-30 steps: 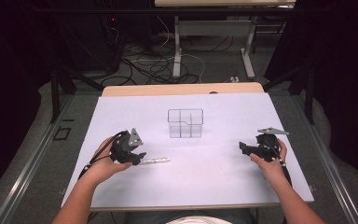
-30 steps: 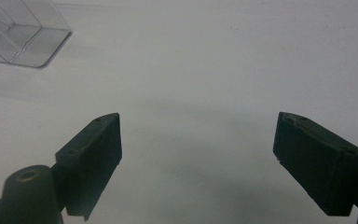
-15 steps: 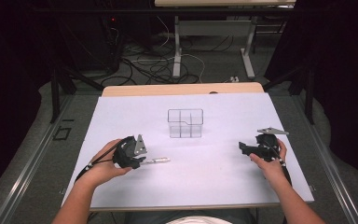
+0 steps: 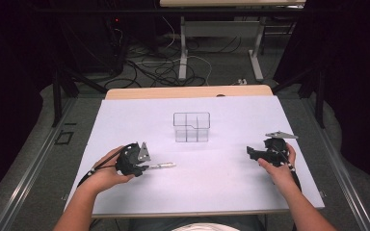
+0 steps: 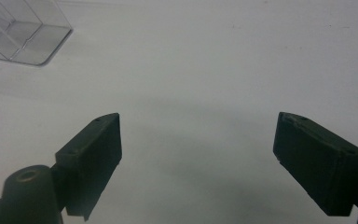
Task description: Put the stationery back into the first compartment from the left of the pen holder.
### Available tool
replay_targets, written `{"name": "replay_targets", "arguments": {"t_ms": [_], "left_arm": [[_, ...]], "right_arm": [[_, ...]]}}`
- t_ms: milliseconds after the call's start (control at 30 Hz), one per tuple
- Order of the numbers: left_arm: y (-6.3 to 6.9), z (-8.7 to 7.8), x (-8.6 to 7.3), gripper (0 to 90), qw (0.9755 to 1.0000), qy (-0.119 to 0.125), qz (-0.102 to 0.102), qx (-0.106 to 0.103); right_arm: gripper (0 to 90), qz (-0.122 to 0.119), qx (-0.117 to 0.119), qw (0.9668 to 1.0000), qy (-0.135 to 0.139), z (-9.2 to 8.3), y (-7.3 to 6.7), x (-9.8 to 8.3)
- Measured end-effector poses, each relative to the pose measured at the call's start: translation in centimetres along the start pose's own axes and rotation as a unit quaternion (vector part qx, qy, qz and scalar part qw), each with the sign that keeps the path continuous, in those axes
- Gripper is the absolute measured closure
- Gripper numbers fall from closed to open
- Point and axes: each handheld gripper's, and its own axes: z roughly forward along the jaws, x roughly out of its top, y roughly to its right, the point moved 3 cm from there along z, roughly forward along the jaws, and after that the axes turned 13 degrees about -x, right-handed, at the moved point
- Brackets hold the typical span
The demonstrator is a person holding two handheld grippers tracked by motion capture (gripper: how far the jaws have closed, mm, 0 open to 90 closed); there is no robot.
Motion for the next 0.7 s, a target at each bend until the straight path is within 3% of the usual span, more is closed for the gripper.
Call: {"name": "replay_targets", "arguments": {"t_ms": [367, 700], "left_arm": [[0.5, 1.2, -0.2, 62.0, 0.9995, -0.021, 0.019, -0.01], [0.7, 2.0, -0.1, 65.8, 0.999, -0.02, 0.037, -0.013]], "right_arm": [[15.0, -0.004, 0.001, 1.0, -0.003, 0.1, -0.1, 0.0], [14.9, -0.003, 0.001, 1.0, -0.004, 0.1, -0.2, -0.1]]}}
